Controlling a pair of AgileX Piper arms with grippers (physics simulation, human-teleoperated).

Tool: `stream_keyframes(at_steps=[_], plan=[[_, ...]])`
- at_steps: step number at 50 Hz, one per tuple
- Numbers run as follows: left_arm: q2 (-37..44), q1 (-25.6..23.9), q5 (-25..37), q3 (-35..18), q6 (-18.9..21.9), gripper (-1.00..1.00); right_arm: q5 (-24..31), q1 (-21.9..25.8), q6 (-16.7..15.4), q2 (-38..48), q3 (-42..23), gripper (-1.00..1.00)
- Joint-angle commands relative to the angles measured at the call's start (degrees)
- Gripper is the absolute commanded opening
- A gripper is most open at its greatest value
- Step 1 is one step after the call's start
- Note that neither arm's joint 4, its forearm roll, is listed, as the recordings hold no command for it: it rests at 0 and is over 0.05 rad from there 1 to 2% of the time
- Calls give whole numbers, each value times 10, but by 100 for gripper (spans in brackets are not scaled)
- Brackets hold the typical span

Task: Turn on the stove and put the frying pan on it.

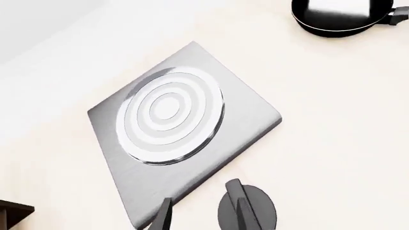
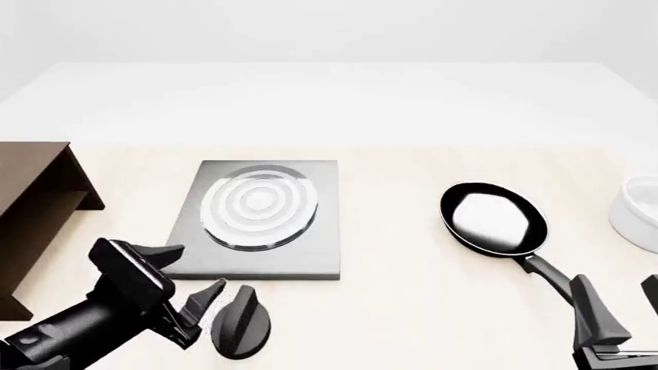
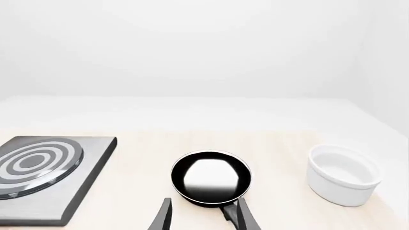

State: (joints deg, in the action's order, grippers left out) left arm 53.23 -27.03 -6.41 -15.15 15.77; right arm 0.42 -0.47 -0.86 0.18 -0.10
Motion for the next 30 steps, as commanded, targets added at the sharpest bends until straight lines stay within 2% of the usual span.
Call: stream_keyframes(at_steps=[1,11,19,21,22,23,25,27,28,30], plan=[[-76,30,31,-13,-32,100,-1,0,-1,0,1,100],[-129,65,47,-13,-56,100,-1,0,-2,0,1,100],[-164,96,35,1,-95,100,-1,0,-4,-1,1,100],[-204,121,49,-3,-112,100,-2,0,-4,-1,1,100],[-206,131,47,-2,-101,100,-2,0,-4,-1,1,100],[-219,140,47,-2,-106,100,-3,0,-4,1,1,100],[-246,163,50,-9,-150,100,-2,0,-5,0,1,100],[-246,172,44,-7,-140,100,-2,0,-5,-1,1,100],[-281,186,43,-7,-150,100,-3,0,-4,0,1,100],[-298,189,37,2,-130,100,-2,0,-5,-1,1,100]])
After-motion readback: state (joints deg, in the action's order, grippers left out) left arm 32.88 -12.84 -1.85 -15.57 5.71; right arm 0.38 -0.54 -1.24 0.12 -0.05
